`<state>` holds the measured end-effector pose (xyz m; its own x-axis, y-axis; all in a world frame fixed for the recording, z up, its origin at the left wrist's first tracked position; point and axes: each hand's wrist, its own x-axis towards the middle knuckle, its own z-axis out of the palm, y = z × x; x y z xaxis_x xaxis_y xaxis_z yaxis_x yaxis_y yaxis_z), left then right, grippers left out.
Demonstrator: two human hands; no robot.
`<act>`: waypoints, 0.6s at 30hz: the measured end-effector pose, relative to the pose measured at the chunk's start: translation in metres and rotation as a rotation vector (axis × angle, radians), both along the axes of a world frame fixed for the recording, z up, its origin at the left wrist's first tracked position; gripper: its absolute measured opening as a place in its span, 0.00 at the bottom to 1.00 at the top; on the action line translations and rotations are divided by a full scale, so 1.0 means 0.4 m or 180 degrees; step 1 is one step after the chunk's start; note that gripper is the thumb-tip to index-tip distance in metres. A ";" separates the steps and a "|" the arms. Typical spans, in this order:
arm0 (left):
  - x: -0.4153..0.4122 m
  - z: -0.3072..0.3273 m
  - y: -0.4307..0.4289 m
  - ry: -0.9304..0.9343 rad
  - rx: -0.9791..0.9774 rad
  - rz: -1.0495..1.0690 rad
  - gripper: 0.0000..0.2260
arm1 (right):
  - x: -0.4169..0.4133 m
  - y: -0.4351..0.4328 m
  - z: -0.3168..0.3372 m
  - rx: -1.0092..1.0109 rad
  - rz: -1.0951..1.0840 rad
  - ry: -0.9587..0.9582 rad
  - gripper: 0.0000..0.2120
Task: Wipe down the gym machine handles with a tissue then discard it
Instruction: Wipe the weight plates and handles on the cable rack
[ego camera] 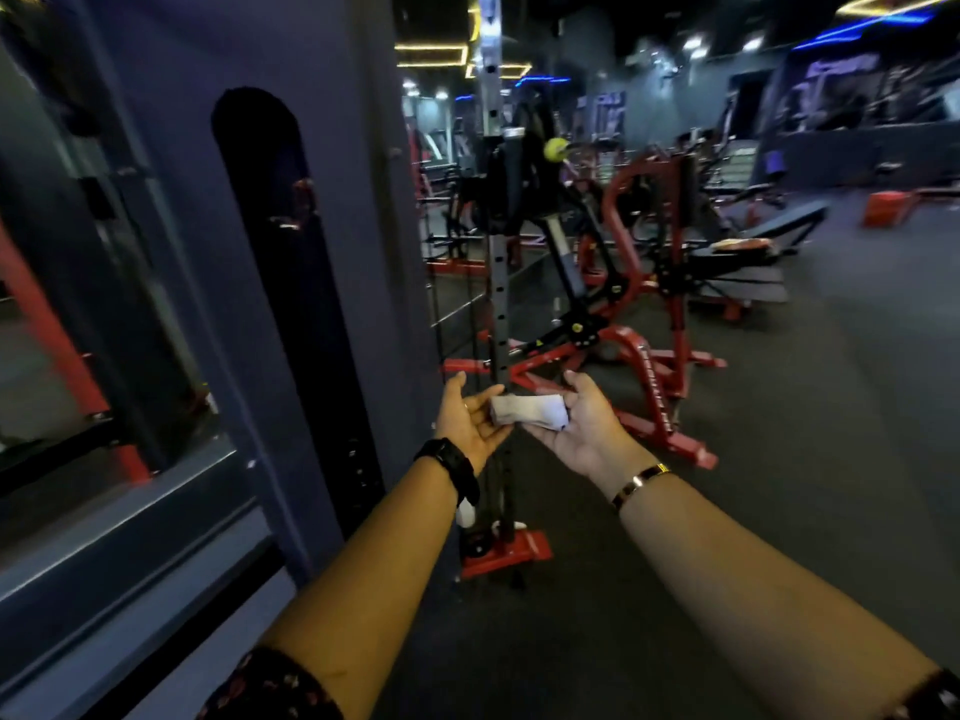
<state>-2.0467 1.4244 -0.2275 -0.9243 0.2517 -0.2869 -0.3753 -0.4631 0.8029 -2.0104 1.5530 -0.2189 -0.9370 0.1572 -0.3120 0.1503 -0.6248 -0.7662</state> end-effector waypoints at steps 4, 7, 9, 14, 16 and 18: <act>0.005 0.007 0.128 0.0052 0.0006 -0.0246 0.24 | 0.035 0.124 0.016 0.0019 -0.0233 0.0075 0.21; -0.002 0.007 0.215 0.0083 -0.0017 -0.0347 0.25 | 0.045 0.207 0.015 0.0043 -0.0320 0.0090 0.21; -0.011 0.011 0.274 0.0094 -0.0040 -0.0405 0.25 | 0.041 0.260 0.013 0.0025 -0.0356 0.0104 0.21; -0.058 0.014 0.410 0.0071 -0.0052 -0.0388 0.26 | -0.004 0.389 0.019 -0.0005 -0.0297 0.0093 0.22; -0.089 0.016 0.458 0.0057 -0.0047 -0.0346 0.26 | -0.033 0.435 0.026 -0.0023 -0.0244 0.0128 0.23; -0.121 0.019 0.494 0.0063 -0.0033 -0.0297 0.25 | -0.067 0.473 0.030 0.0011 -0.0211 0.0123 0.23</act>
<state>-2.0951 1.6220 -0.2198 -0.9025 0.3340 -0.2718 -0.4004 -0.4185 0.8152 -2.0371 1.7420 -0.2071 -0.9358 0.2203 -0.2751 0.0789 -0.6297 -0.7728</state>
